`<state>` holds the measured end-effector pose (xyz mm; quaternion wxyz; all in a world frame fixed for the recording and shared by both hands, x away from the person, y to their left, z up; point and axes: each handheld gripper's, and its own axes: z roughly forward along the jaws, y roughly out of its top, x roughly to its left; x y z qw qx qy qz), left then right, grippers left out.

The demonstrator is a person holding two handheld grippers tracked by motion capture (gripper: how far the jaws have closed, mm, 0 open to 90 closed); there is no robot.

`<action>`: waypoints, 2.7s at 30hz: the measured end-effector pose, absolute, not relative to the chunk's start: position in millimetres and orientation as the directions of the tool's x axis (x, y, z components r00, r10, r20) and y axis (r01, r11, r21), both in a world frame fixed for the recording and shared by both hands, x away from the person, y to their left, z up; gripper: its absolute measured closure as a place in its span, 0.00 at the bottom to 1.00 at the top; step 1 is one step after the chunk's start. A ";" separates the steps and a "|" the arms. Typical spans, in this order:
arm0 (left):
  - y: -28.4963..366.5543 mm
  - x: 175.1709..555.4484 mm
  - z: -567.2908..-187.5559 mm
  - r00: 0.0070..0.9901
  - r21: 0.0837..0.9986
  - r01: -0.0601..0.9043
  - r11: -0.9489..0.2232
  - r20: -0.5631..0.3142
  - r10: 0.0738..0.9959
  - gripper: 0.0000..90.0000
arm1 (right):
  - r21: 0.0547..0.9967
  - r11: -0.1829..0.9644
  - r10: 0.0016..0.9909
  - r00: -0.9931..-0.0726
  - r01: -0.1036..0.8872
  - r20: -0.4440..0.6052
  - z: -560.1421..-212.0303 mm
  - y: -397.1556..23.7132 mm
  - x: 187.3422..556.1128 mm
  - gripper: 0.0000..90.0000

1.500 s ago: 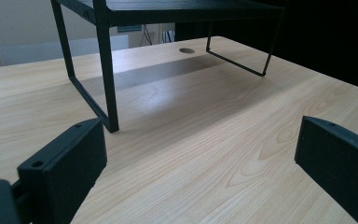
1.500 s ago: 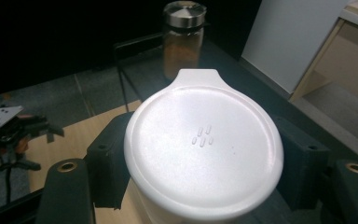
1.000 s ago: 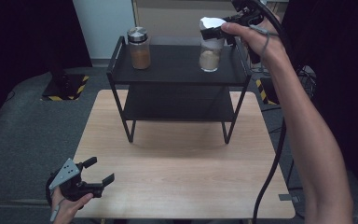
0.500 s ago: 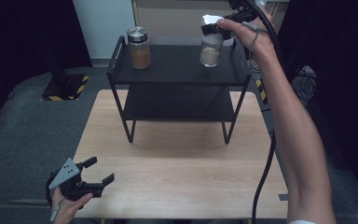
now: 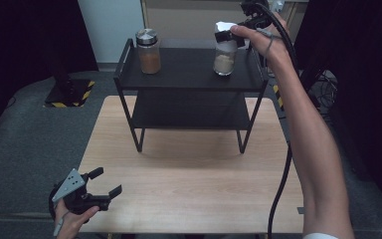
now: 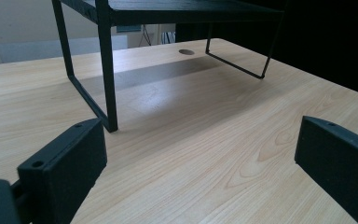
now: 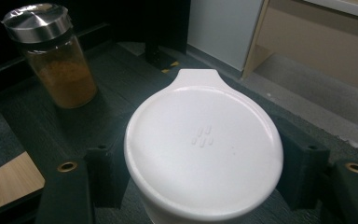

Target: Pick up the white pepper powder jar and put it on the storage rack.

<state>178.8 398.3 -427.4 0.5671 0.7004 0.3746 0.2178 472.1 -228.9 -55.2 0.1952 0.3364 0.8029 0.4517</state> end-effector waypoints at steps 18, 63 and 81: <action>396.4 179.2 -426.6 0.635 0.958 0.273 -0.084 -0.114 0.764 0.01 | 0.943 0.213 0.718 -0.696 0.255 0.026 -41.1 -271.6 428.3 0.03; 391.5 179.4 -425.4 0.642 0.955 0.277 -0.106 -0.102 0.760 0.01 | 0.951 0.294 0.551 -0.830 0.097 -0.085 -189.7 -334.7 267.3 0.02; 390.8 176.5 -425.2 0.637 0.956 0.275 -0.107 -0.097 0.765 0.01 | 0.932 0.317 0.591 -0.805 0.173 -0.052 -278.2 -338.0 237.4 0.04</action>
